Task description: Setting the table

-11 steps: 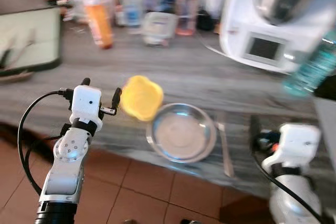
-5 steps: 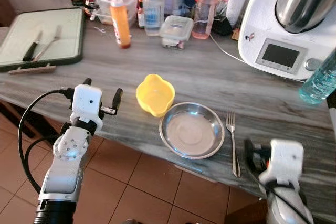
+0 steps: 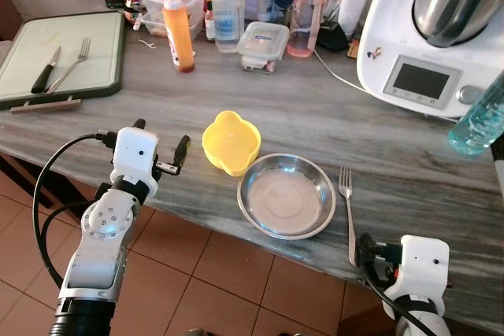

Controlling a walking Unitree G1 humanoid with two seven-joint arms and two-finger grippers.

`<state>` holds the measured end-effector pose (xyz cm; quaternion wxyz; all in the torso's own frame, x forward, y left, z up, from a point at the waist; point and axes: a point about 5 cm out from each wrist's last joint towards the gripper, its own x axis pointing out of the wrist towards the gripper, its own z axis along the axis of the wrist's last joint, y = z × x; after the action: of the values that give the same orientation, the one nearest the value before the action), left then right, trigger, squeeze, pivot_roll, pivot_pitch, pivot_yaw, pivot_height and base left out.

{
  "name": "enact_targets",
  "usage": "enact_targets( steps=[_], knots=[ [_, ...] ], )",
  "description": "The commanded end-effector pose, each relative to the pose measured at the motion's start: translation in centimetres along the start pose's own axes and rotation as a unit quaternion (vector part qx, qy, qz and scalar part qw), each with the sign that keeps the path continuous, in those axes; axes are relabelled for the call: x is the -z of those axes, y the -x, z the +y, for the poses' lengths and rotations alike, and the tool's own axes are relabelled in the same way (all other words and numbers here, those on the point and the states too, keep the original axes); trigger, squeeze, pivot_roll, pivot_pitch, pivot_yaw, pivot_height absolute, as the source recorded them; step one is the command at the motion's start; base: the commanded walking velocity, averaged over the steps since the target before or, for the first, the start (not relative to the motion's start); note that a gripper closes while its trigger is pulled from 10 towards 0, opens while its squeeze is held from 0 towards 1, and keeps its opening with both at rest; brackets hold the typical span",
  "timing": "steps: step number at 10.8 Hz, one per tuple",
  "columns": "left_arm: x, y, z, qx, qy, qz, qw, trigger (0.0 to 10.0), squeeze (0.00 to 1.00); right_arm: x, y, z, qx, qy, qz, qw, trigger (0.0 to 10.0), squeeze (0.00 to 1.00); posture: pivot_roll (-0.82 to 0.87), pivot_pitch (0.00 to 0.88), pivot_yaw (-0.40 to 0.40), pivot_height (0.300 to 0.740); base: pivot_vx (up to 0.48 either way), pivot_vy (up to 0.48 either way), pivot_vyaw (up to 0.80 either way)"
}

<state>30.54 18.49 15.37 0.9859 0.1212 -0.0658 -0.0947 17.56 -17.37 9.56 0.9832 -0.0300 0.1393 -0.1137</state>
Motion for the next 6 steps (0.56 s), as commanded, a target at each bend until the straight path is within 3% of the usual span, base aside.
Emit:
enact_targets(
  steps=[1,6],
  knots=[
    [0.0,-0.3,-0.1,0.012,-0.002,0.007,1.0,10.0,0.0,-0.2,0.1,-0.1,0.003,0.0,-0.001,1.0,10.0,0.0,0.08,0.136,0.021,0.74,0.0,0.0,0.0],
    [0.0,-0.3,-0.2,0.017,0.0,0.008,1.0,10.0,0.0,0.1,0.4,1.3,-0.026,-0.017,0.008,0.999,10.0,0.0,0.08,0.14,0.021,0.74,0.0,0.0,0.0]
  ],
)
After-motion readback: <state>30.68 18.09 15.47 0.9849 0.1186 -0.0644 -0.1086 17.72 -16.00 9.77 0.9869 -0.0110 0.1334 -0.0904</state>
